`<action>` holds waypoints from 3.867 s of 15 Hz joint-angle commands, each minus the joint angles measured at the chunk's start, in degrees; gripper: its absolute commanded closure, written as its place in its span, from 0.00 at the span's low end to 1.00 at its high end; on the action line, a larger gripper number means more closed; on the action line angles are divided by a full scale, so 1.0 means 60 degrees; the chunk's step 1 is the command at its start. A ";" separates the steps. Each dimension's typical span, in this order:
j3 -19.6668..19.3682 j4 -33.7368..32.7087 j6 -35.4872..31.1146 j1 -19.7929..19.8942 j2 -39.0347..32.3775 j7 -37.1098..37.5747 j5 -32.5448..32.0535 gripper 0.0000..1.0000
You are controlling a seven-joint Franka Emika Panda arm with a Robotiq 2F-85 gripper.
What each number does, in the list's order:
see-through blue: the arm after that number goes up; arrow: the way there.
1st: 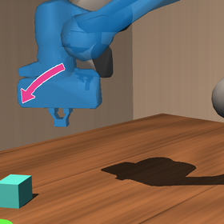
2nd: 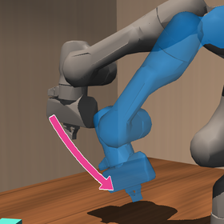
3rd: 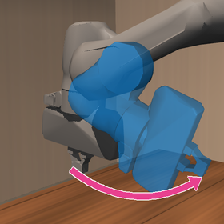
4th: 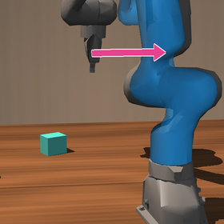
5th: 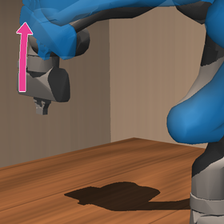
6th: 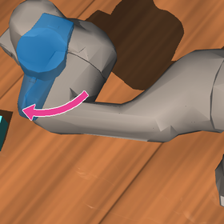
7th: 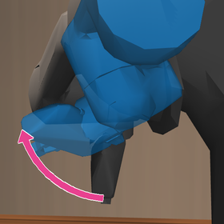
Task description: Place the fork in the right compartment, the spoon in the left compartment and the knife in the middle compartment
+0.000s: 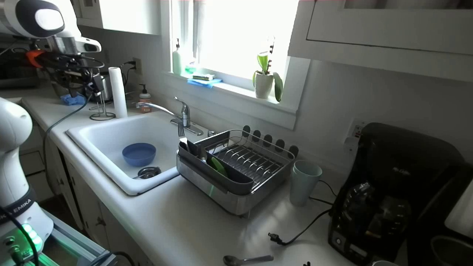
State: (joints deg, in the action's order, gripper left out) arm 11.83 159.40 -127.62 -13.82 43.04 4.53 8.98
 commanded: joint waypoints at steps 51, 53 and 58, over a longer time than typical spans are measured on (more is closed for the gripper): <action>-0.3757 -0.2318 -0.0937 0.5031 -0.4137 -0.1098 -0.4448 0.82; -0.3817 -0.2334 -0.0973 0.5047 -0.4132 -0.1081 -0.4503 0.97; -0.3943 -0.2393 -0.0810 0.5177 -0.3757 -0.1189 -0.4691 0.99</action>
State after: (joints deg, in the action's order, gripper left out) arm -11.09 145.50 -133.26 16.38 19.11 -1.28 -17.52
